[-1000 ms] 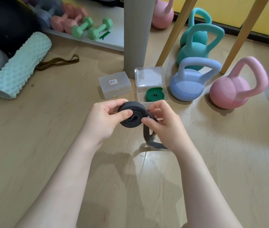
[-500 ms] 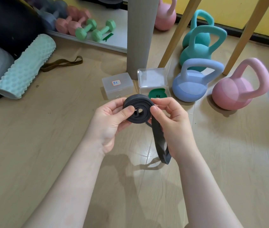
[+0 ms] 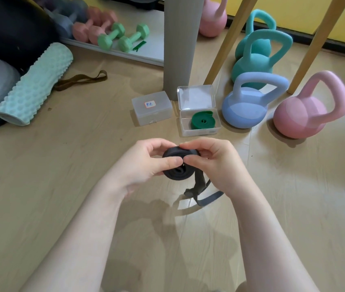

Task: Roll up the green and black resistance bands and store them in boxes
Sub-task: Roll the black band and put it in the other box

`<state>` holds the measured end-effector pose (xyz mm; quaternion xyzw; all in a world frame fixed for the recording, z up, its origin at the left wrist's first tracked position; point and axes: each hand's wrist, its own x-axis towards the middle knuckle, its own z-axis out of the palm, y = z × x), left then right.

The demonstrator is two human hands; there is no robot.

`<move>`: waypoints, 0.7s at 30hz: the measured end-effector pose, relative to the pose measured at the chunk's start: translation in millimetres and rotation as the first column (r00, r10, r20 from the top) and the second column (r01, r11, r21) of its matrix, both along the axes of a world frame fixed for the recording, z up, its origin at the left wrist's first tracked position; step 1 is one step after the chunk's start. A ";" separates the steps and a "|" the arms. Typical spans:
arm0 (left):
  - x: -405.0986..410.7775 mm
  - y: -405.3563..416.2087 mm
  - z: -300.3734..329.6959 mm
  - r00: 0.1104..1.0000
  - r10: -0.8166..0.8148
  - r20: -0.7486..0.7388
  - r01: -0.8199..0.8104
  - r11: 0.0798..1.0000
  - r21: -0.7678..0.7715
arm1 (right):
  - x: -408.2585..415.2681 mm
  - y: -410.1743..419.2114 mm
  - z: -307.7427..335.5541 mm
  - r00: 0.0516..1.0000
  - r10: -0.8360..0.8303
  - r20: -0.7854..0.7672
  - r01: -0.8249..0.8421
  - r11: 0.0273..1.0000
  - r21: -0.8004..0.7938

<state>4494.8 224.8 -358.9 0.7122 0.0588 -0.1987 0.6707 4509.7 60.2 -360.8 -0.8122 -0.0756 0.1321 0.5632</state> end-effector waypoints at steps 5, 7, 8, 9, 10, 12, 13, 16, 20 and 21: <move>1.4 -1.7 -0.8 0.996 0.091 -0.005 -0.091 0.996 0.000 | 0.8 -1.6 2.3 0.997 -0.001 -0.072 0.012 0.988 0.151; 2.6 -4.5 0.0 0.988 0.152 -0.034 -0.155 0.985 -0.080 | 2.4 -2.9 2.4 0.994 -0.049 -0.097 0.069 0.974 0.215; 3.2 -5.7 0.5 0.983 0.179 -0.044 -0.183 0.977 -0.111 | 3.3 -3.3 2.0 0.995 -0.059 -0.080 0.075 0.975 0.208; 3.4 -6.8 0.8 0.978 0.202 -0.050 -0.207 0.969 -0.132 | 3.9 -4.1 2.4 0.997 -0.057 -0.058 0.067 0.980 0.188; 3.4 -7.3 0.7 0.973 0.224 -0.051 -0.229 0.963 -0.143 | 4.4 -5.5 3.1 0.998 -0.043 -0.035 0.048 0.985 0.166; 3.2 -7.7 -0.3 0.965 0.261 -0.039 -0.264 0.953 -0.149 | 5.2 -9.8 4.9 1.000 0.005 0.003 -0.005 0.992 0.128; 2.8 -7.9 -0.6 0.961 0.273 -0.032 -0.275 0.949 -0.154 | 4.7 -11.6 5.8 1.000 0.024 0.011 -0.026 0.994 0.109; 3.1 -8.0 -0.4 0.949 0.312 -0.034 -0.312 0.926 -0.213 | 3.7 -14.4 5.1 0.996 0.057 0.067 -0.060 0.997 0.047; 3.6 -12.2 -0.8 0.929 0.355 -0.104 -0.369 0.867 -0.334 | 5.4 -10.6 5.3 1.000 -0.001 -0.016 0.004 0.970 0.242; 3.6 -13.8 -0.6 0.923 0.368 -0.116 -0.383 0.847 -0.367 | 5.4 -8.2 5.4 0.998 -0.048 -0.044 0.059 0.952 0.299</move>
